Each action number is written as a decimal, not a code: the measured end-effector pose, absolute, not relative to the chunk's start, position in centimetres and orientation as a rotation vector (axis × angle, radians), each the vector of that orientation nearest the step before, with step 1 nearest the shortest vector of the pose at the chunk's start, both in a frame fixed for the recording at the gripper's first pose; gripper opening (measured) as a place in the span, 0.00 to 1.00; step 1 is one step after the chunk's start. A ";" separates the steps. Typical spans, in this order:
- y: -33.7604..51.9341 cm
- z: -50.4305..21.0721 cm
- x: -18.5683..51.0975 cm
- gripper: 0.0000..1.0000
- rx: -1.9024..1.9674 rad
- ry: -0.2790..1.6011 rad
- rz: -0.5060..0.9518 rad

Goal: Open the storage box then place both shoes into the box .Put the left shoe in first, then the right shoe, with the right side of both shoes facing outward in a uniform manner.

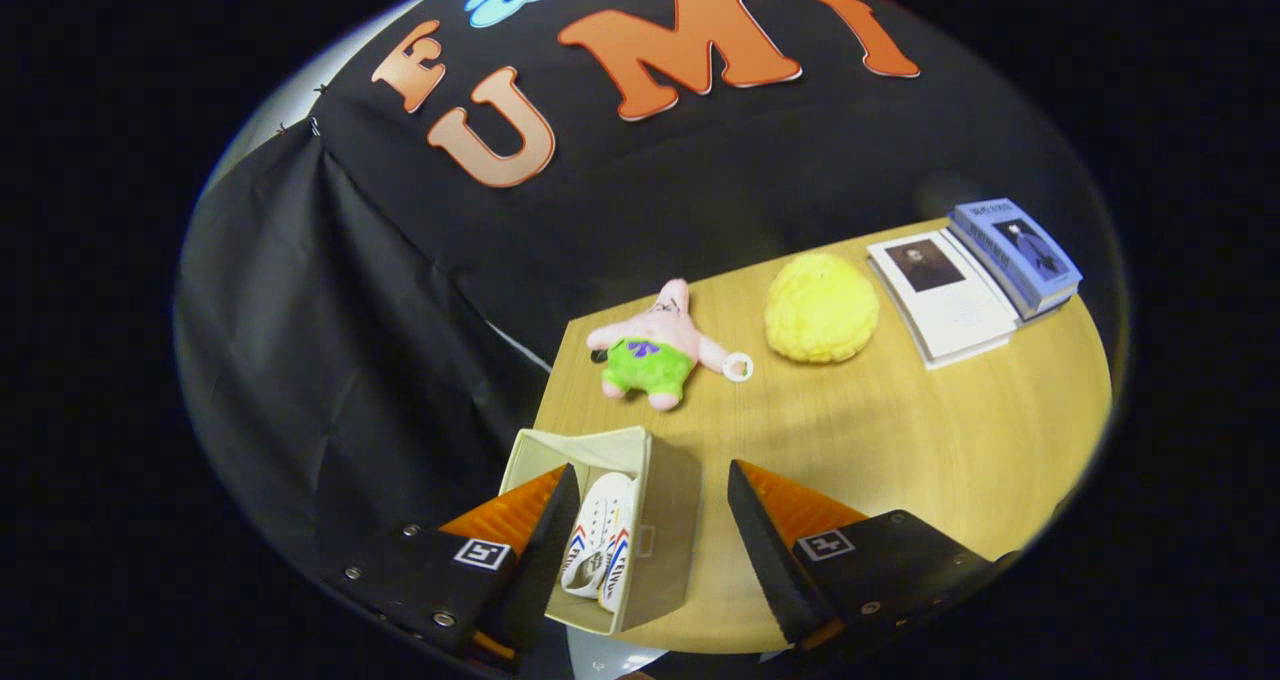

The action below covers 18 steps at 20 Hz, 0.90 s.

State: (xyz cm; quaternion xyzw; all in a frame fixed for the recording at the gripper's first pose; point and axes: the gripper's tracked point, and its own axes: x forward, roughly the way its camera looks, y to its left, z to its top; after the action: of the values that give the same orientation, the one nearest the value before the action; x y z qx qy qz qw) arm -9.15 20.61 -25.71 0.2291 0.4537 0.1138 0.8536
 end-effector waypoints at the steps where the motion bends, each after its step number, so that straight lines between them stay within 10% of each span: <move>1: 19.0 -25.0 -8.5 0.90 0.462 0.913 0.225; 18: -3.5 -8.0 -2.6 0.98 0.187 0.188 0.014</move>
State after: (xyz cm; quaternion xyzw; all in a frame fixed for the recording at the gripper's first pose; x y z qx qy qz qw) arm -2.60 -3.49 -8.01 0.0930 0.0938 0.0071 0.9912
